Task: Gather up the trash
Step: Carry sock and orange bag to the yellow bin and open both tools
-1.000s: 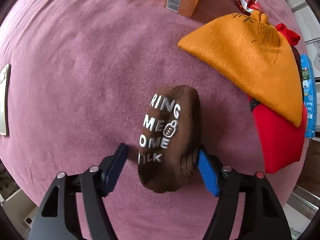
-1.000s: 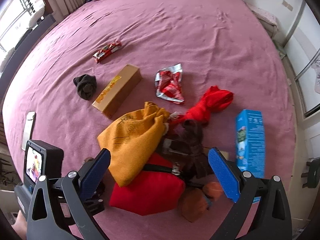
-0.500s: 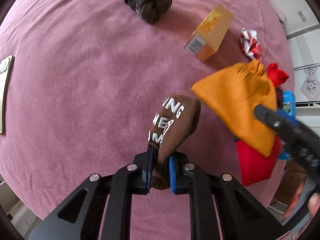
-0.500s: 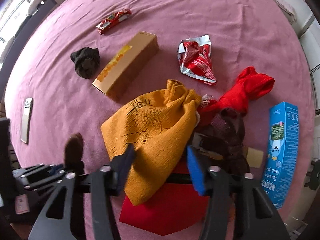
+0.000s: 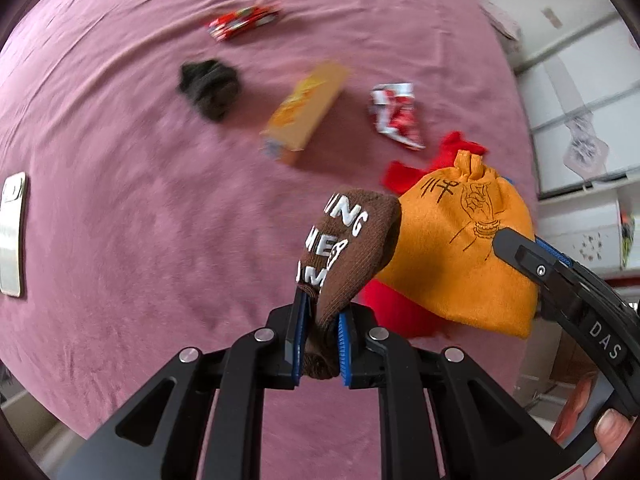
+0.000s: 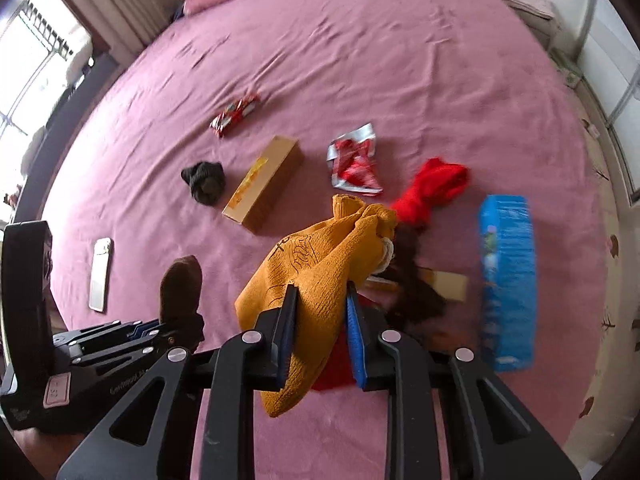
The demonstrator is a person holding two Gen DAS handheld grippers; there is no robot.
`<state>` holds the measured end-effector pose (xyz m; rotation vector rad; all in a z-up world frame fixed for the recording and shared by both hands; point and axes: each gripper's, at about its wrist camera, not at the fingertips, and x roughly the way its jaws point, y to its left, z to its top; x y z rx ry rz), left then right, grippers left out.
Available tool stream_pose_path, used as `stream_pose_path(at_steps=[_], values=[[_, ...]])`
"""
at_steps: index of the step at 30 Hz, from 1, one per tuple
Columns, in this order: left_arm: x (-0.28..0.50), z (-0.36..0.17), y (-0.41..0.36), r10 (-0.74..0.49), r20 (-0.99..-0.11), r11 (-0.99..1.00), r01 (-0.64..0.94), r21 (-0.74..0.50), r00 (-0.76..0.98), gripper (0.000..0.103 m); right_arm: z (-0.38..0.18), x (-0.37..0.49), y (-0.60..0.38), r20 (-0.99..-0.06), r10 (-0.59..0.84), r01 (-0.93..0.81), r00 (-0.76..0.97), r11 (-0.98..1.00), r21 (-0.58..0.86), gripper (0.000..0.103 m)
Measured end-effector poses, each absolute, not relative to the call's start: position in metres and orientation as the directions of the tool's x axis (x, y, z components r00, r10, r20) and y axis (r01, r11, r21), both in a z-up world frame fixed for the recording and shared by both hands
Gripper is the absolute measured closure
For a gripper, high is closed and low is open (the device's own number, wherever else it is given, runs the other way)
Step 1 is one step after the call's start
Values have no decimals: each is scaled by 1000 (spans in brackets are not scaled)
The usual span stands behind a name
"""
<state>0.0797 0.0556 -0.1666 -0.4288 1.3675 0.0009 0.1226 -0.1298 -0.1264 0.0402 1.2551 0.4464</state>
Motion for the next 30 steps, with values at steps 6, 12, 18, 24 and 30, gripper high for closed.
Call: stream_pose_path(at_steps=[6,12,18,24,30], values=[[85,-147,-9,-285,-933,936,-145,-320,220,90,-105,98,-201,-901,317,-209,298,942,262,80],[89,-136,-90,-328,-924,941,-21,-338,196,89,-99,75,-285,-902,264,-90,340,964,249,80],[90,-141,-188,-368,-920,929,95,-358,132,89,-104,47,-377,-908,202,36,368,972,231,80],[86,-156,-294,-403,-914,903,185,-388,51,89,-117,24,-476,-920,135,161,368,965,206,80],[84,-172,-394,-421,-907,872,270,-409,-18,89,-139,2,-563,-936,74,276,344,945,176,80]])
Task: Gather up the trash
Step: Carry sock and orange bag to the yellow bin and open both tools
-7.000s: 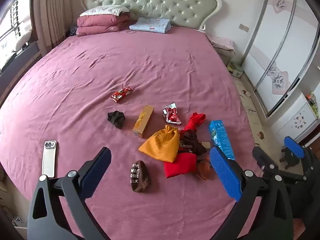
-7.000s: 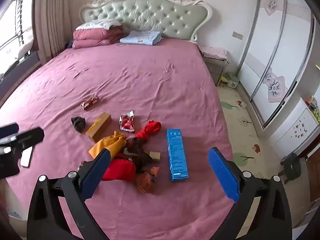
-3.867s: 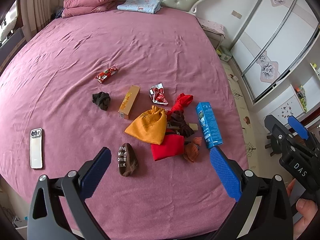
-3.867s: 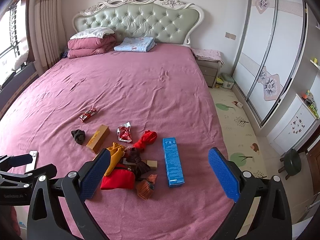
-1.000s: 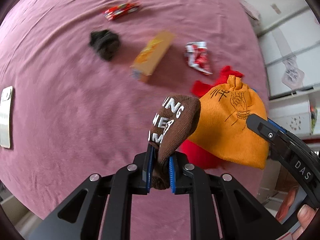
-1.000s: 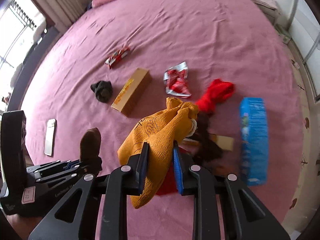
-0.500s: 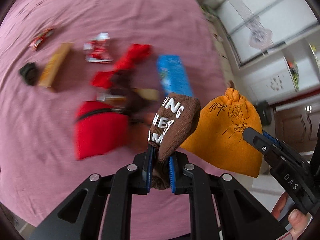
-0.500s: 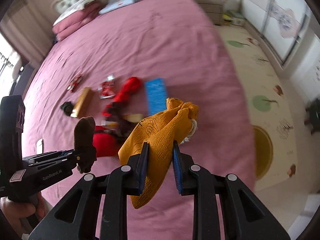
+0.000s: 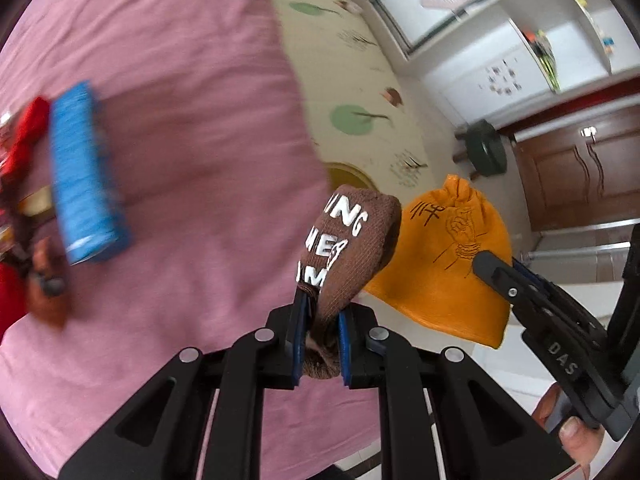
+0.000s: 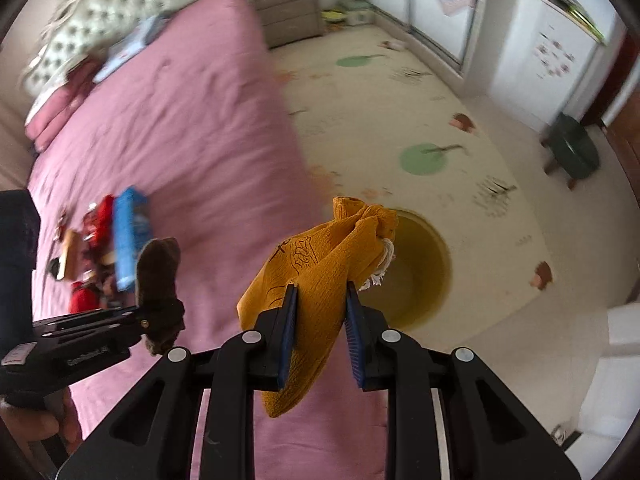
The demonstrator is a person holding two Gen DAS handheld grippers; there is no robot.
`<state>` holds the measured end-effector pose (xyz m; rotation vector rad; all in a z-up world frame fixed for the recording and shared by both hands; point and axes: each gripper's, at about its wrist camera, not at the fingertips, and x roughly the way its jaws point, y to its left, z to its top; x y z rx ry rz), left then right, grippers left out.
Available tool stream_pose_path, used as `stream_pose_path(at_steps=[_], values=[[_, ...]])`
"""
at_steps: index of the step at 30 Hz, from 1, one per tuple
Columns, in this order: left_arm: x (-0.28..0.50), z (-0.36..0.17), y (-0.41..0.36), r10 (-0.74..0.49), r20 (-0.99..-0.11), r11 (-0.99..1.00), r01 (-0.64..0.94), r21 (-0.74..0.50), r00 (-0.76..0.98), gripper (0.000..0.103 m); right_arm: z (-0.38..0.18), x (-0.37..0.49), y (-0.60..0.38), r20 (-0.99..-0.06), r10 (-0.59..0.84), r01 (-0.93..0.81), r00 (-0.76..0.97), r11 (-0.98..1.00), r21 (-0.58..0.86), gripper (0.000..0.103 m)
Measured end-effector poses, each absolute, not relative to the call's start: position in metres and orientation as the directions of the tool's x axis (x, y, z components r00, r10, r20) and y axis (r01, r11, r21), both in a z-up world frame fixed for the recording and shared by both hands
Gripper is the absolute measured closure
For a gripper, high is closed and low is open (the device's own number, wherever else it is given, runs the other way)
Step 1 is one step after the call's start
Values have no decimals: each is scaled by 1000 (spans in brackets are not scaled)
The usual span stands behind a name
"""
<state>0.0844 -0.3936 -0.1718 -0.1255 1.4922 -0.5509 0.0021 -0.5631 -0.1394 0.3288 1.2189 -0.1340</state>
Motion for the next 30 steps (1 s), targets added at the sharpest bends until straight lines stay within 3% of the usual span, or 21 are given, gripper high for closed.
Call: stream_pose_path(at_steps=[10,11,12,13,14,22,30], values=[[98,-203,-501,-432,-895,832,332,-444,-115,87,-178,-6,-657,-954,62,393,293,902,179,79],[101,-205,-508,-437,-891,828,332,-451,-123,77,-179,-5,-663,-955,57,394,290,902,174,74],[105,-206,-514,-438,-890,827,331,-455,-128,50,-178,-5,-667,-955,54,401,293,899,174,70],[108,-205,-519,-446,-886,822,332,-462,-129,34,-177,-5,-673,-952,49,415,301,892,177,59],[110,-203,-521,-448,-887,823,335,-459,-114,24,-177,-4,-676,-951,40,423,307,889,175,56],[123,-191,-509,-415,-908,836,367,-408,-65,26,-168,3,-688,-944,4,447,331,880,160,56],[121,-176,-461,-407,-913,855,345,-387,-16,28,-150,24,-636,-929,61,352,365,915,198,56]])
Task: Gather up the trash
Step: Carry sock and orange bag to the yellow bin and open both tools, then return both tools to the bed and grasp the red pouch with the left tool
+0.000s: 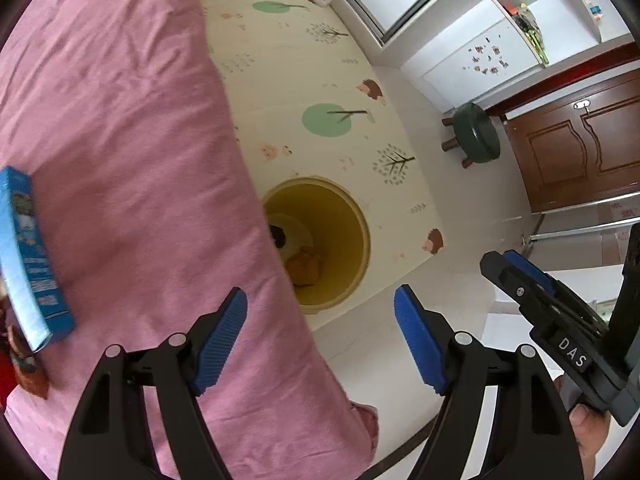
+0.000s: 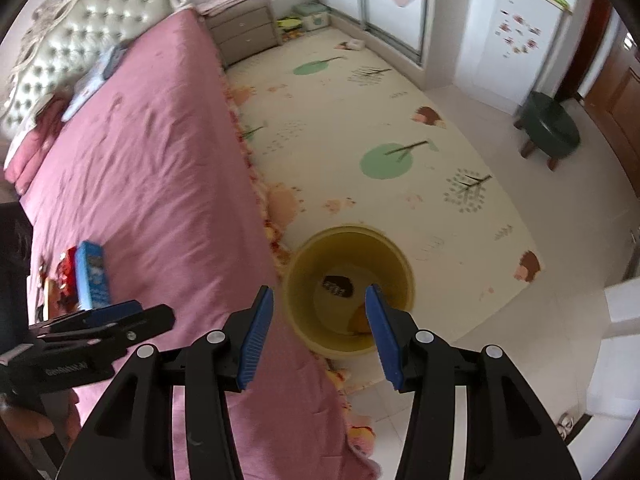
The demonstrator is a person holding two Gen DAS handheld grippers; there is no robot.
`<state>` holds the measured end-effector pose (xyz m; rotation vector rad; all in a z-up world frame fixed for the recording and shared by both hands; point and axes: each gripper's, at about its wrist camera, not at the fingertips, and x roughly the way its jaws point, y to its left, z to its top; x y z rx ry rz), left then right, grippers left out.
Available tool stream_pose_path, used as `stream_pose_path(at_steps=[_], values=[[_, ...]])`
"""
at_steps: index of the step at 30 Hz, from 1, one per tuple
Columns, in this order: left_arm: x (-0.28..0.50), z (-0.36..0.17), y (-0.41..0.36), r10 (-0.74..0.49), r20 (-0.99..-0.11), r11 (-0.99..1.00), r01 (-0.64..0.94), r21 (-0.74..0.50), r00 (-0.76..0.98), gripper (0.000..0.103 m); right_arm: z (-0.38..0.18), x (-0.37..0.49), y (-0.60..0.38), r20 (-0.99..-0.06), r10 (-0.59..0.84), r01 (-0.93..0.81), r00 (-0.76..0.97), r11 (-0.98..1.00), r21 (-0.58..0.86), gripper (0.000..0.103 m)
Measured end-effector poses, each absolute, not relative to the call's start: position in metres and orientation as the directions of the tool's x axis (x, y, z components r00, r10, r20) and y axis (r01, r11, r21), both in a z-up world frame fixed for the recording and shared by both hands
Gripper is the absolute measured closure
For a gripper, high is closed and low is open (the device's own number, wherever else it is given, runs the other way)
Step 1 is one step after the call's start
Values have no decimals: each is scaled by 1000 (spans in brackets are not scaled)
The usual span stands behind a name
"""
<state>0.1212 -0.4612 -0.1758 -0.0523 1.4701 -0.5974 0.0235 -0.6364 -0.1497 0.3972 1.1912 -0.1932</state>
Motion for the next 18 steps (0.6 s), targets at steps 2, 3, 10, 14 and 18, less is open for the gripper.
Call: stream_pose_path(at_steps=[2,3,10,14,18], values=[[119,-169,-445,-405,-914,861,339,-379,7,28,-144,29,-622,-925,73,325,373,923,204,56],[118,-165,-435,-402,-915,865,338,-372,22,28,-141,33,-611,-923,84,305,376,929,209,56],[107,-146,-353,-357,-927,904,293,-311,117,28,-124,51,-529,-908,163,159,387,958,240,56],[101,-143,-298,-320,-935,932,228,-282,150,28,-121,58,-481,-903,213,73,373,964,257,56],[94,-144,-236,-282,-943,956,132,-262,175,28,-121,62,-423,-898,271,-21,348,959,281,56]])
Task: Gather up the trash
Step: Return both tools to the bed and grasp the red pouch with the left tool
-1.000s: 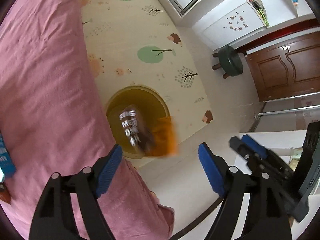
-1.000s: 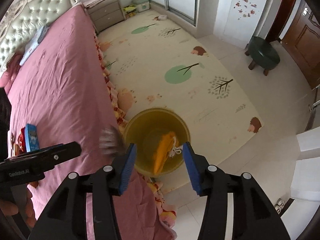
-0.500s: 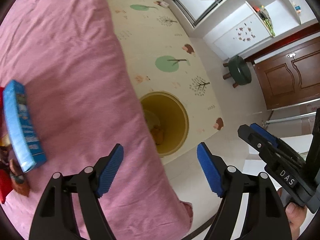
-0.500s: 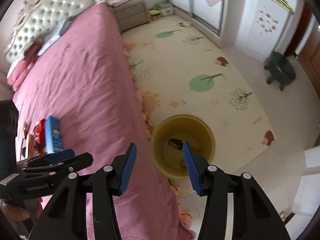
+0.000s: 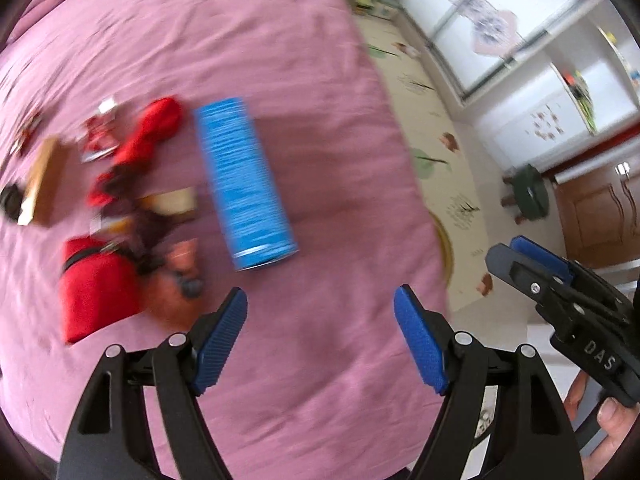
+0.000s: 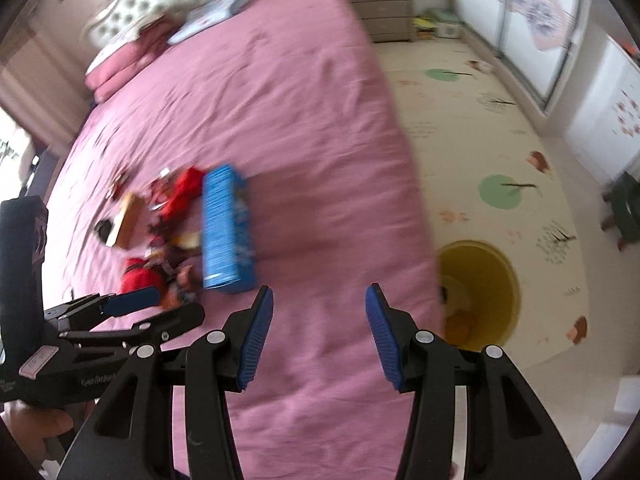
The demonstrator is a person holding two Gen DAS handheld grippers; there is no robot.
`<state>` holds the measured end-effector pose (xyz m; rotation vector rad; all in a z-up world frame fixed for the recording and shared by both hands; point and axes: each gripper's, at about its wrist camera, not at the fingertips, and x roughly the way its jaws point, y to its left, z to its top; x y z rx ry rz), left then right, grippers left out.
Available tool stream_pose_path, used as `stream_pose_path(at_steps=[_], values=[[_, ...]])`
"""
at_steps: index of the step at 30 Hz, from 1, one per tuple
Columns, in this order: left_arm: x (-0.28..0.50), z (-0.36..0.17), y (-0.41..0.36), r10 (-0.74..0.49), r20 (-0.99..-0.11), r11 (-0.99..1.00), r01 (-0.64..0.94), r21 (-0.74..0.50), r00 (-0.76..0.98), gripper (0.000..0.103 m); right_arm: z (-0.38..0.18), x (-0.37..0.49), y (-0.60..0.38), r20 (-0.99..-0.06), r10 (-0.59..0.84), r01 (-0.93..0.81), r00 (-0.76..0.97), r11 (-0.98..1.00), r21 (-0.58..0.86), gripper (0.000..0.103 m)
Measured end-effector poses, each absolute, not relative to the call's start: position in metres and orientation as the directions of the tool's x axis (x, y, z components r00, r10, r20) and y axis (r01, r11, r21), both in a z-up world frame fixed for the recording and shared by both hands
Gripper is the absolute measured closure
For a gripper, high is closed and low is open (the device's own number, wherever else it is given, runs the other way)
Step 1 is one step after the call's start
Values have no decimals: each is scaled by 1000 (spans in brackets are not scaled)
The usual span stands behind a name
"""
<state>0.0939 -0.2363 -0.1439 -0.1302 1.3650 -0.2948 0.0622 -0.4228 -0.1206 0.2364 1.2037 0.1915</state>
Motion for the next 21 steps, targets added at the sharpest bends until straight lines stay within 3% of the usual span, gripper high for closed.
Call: stream_pose_path(at_steps=[12,21], values=[[85,-161,-105,-186,-962,977,-65,-202,198,27,-141,69,-296,-902,348,-182,254,933,309,54],[94,-197,-53,-200,-969,954,-196,-226,143,25,-167,83,-253,-918,348,-221,190,926,306,53]])
